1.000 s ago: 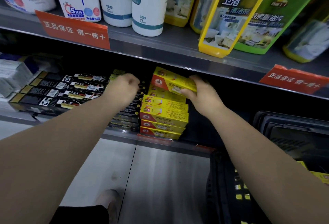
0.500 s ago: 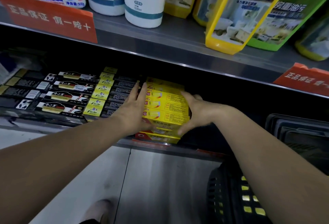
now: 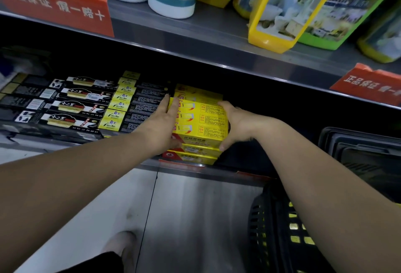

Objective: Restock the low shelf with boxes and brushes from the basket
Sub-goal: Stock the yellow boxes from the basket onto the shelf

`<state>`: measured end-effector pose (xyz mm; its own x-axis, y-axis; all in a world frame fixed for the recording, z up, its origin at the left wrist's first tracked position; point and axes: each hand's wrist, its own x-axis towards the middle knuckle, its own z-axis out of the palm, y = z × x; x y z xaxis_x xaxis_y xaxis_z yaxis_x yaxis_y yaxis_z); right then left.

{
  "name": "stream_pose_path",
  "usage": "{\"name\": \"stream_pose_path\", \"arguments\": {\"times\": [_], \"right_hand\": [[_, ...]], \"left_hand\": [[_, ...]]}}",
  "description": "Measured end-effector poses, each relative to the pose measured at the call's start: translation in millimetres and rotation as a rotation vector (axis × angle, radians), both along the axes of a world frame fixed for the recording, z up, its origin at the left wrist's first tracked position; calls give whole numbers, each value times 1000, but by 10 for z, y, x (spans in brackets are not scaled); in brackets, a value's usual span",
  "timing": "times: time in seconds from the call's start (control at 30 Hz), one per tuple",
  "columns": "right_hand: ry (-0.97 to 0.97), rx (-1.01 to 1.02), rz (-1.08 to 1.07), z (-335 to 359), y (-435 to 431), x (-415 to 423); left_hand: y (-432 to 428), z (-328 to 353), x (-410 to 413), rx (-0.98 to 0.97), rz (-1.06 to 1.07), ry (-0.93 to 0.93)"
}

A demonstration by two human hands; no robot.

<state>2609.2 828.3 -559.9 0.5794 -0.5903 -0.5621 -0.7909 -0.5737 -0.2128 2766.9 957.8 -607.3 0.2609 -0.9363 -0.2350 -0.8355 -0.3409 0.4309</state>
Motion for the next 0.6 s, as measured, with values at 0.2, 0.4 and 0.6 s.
{"name": "stream_pose_path", "arguments": {"times": [0.2,0.4,0.6], "right_hand": [[-185,32,-63,425,112,-240],[-518,121,-177,1076,351,-1270],[-544,122,-331,1091,583,-2487]], "left_hand": [[20,524,-171,-116,-84,69],[-16,1143,-921,-280,-247,136],[53,1442,-2014,-211,-500,271]]}}
